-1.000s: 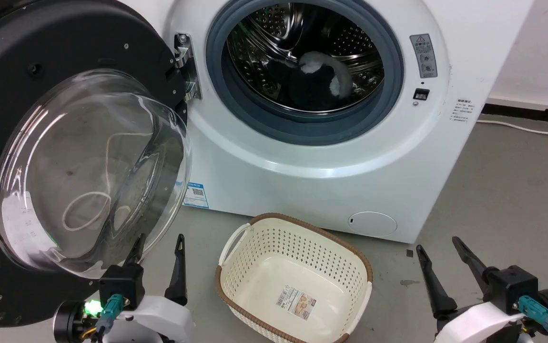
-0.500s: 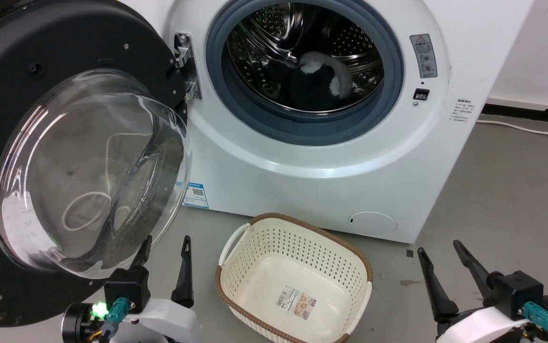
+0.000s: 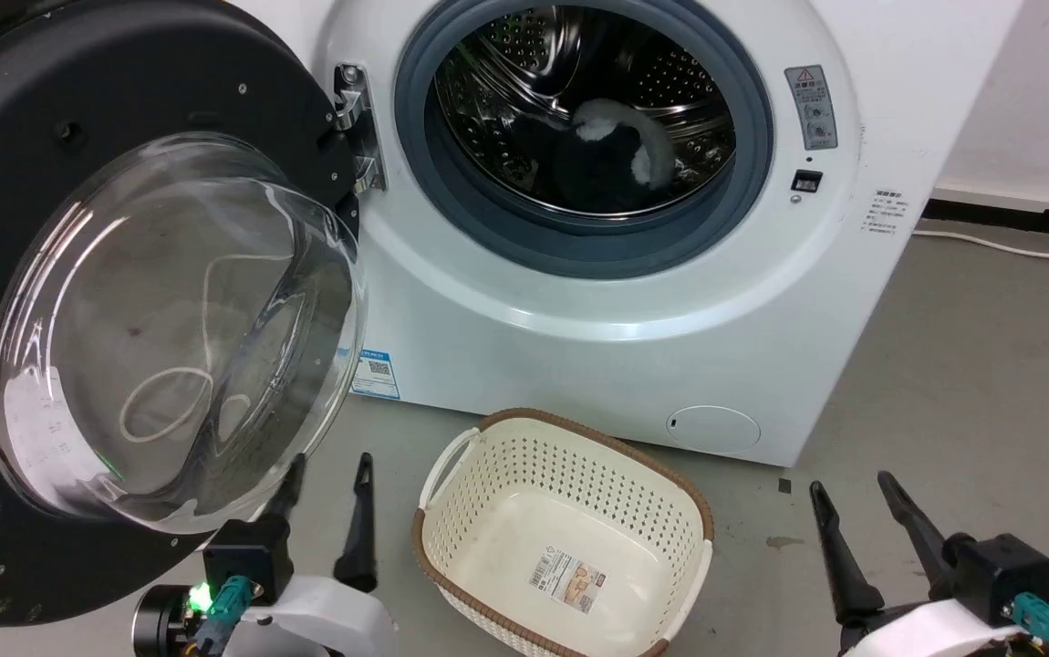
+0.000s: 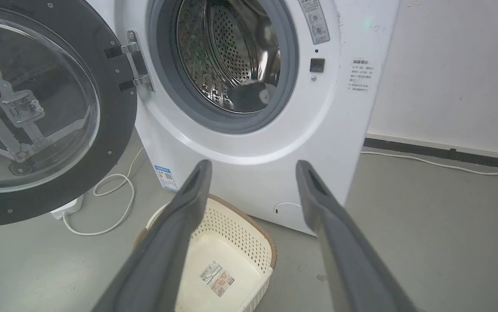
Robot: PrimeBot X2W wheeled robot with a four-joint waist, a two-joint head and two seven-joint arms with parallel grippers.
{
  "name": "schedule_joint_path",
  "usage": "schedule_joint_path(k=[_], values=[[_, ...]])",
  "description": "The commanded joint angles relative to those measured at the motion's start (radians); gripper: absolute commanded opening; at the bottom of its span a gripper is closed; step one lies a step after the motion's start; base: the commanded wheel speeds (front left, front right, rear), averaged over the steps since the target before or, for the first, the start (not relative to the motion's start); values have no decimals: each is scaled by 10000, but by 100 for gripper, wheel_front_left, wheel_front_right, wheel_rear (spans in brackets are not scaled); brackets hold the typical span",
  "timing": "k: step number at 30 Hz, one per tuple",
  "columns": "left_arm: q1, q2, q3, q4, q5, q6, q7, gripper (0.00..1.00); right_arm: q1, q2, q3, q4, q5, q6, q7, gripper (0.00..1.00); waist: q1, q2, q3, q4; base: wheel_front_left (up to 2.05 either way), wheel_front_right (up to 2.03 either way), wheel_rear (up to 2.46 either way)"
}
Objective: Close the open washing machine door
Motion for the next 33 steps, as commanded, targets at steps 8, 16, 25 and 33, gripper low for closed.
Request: schedule_joint_path(k=[8,16,25,33], values=[[-196,1,-121,-508,-130,-102,-240,0,262,4,-30,101,327,3,-229,100,0,0,-2,88,0,0,0],[-709,1,636,-3184,103,161,-407,0,361,4,-39,198,585,4,-396,100,0,0,-11,523,0,0,0],[-1082,1,3724,-4843,-858,1354,-595,0,444,5,-26,290,864,4,-584,100,0,0,-55,1257,0,0,0],[-1515,1,6982,-2535,-2936,995,-762,0,520,6,-120,307,1009,5,-751,100,0,0,217,1795,0,0,0]])
